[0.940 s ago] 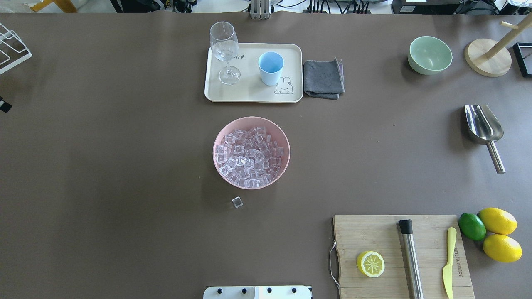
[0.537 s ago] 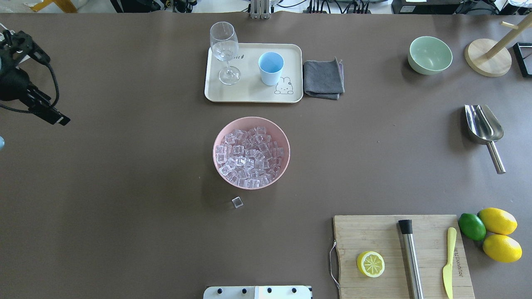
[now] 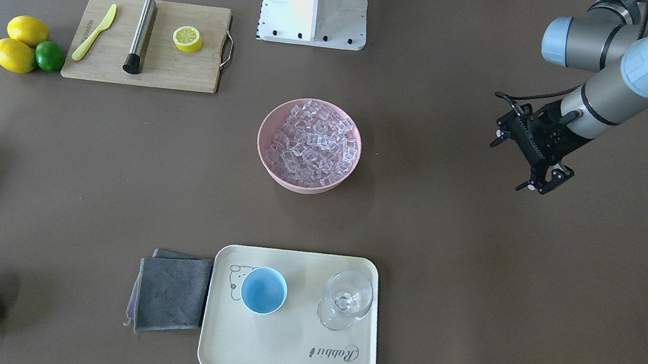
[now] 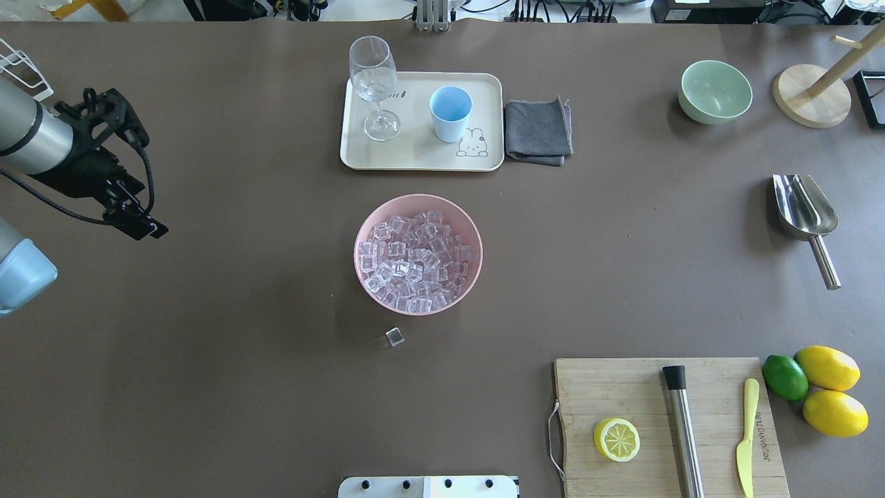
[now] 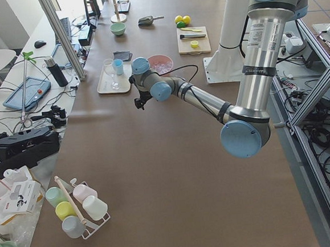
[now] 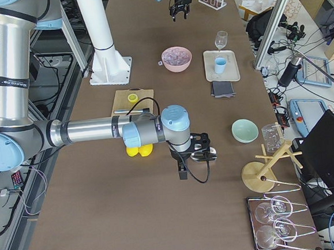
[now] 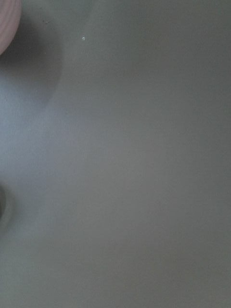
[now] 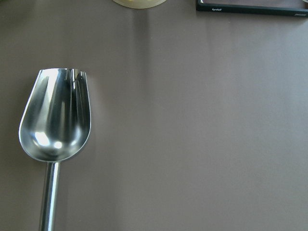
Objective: Put ice in cup with scoop
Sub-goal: 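Move the left gripper toward the pink ice bowl's rim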
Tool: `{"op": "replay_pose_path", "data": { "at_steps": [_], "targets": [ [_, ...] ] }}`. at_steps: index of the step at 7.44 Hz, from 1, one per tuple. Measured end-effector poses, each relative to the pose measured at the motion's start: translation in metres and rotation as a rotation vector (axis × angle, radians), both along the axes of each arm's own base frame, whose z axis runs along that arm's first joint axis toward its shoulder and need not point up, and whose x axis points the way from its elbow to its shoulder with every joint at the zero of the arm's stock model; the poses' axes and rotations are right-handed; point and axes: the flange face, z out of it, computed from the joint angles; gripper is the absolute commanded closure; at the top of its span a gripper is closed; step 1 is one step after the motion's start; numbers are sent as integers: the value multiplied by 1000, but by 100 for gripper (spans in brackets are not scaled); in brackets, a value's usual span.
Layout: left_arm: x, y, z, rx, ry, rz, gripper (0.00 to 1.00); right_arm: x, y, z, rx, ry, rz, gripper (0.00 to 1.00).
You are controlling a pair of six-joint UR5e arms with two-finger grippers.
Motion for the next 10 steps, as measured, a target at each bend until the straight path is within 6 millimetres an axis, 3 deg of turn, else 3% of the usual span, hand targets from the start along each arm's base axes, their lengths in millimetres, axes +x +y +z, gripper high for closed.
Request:
{"op": "replay_pose_path", "data": {
  "at_steps": [2, 6, 8, 10],
  "targets": [
    [29, 14, -2, 130, -8, 24, 1, -24, -2, -6, -28, -33, 18, 0],
    [56, 21, 14, 270, 86, 44, 1, -82, -1, -25, -60, -91, 92, 0],
    [86, 41, 12, 304, 131, 100, 1, -107, -1, -30, -53, -71, 108, 0],
    [113, 48, 24, 351, 188, 132, 1, -131, 6, -30, -25, -55, 147, 0]
  ]
}}
